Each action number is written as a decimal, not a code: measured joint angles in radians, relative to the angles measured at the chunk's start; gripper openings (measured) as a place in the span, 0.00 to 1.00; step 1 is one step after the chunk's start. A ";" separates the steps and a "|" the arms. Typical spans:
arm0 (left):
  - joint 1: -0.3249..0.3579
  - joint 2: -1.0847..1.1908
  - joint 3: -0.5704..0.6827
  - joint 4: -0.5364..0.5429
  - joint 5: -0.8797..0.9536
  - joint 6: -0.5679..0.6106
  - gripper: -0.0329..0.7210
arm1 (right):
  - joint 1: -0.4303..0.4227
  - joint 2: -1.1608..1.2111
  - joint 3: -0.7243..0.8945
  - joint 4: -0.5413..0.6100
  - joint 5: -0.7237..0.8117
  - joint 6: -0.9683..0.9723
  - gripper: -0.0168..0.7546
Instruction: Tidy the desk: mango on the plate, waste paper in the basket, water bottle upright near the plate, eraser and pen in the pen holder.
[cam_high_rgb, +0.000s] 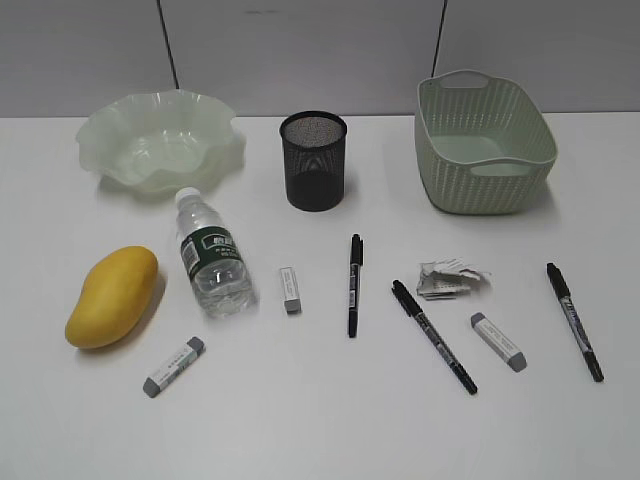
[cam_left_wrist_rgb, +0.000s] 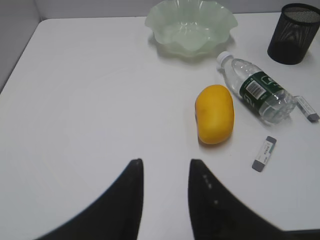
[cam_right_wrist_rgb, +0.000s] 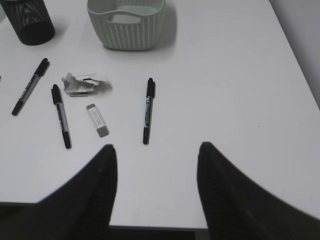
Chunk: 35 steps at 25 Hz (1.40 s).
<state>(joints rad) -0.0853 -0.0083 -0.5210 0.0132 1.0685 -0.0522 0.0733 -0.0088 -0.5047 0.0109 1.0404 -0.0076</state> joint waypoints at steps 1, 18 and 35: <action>0.000 0.000 0.000 0.000 0.000 0.000 0.36 | 0.000 0.000 0.000 0.000 0.000 0.000 0.56; 0.000 0.000 0.000 0.000 0.000 0.000 0.36 | 0.000 0.000 0.000 0.000 0.000 0.000 0.56; 0.000 0.000 0.000 0.000 0.000 0.000 0.36 | 0.000 0.000 0.000 0.000 0.000 0.000 0.56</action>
<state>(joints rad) -0.0853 -0.0083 -0.5210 0.0132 1.0685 -0.0522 0.0733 -0.0088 -0.5047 0.0109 1.0404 -0.0076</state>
